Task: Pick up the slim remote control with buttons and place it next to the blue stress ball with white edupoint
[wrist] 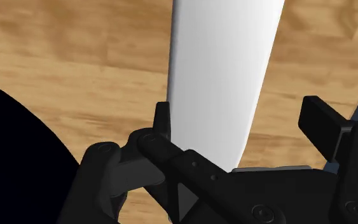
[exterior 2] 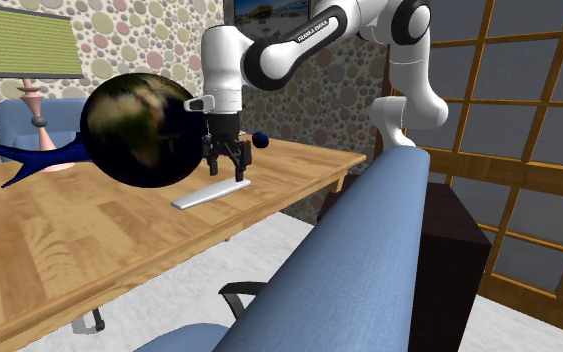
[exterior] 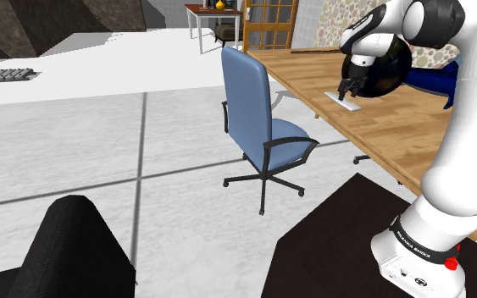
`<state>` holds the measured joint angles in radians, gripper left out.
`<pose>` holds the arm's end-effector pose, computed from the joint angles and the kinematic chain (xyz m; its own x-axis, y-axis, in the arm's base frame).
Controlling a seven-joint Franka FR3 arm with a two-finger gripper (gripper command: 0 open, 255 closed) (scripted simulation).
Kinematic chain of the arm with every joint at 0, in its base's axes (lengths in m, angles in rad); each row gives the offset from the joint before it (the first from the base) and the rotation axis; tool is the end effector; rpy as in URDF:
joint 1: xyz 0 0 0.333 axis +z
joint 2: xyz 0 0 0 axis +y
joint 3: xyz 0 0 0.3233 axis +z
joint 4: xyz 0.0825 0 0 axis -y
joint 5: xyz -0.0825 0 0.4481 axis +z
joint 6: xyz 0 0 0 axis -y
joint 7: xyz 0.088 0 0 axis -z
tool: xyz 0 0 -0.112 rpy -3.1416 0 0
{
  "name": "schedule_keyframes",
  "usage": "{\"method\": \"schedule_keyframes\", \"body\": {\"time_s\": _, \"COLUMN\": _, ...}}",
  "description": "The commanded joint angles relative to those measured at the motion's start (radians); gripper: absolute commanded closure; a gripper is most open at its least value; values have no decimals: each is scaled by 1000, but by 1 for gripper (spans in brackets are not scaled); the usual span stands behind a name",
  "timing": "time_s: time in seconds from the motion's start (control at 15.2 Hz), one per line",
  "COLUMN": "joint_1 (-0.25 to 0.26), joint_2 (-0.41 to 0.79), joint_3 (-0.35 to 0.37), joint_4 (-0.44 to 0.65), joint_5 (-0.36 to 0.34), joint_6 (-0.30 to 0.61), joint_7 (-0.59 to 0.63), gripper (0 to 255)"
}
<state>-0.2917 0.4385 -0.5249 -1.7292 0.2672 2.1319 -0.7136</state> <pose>0.5194 -0.4915 0.3286 0.9799 -0.1968 0.0335 -0.1972 -0.9803 0.0085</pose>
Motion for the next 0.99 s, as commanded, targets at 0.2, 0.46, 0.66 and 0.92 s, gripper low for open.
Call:
{"method": "schedule_keyframes", "body": {"time_s": 0.2, "joint_1": -45, "joint_2": 158, "joint_3": 8, "joint_4": 252, "joint_5": 48, "joint_6": -136, "joint_7": 123, "gripper": 0}}
{"method": "schedule_keyframes", "body": {"time_s": 0.46, "joint_1": -47, "joint_2": 179, "joint_3": 16, "joint_4": 229, "joint_5": 59, "joint_6": -94, "joint_7": 116, "gripper": 0}}
{"method": "schedule_keyframes", "body": {"time_s": 0.66, "joint_1": -49, "joint_2": 193, "joint_3": 21, "joint_4": 217, "joint_5": 67, "joint_6": -69, "joint_7": 111, "gripper": 0}}
{"method": "schedule_keyframes", "body": {"time_s": 0.92, "joint_1": -49, "joint_2": 193, "joint_3": 21, "joint_4": 217, "joint_5": 67, "joint_6": -69, "joint_7": 111, "gripper": 0}}
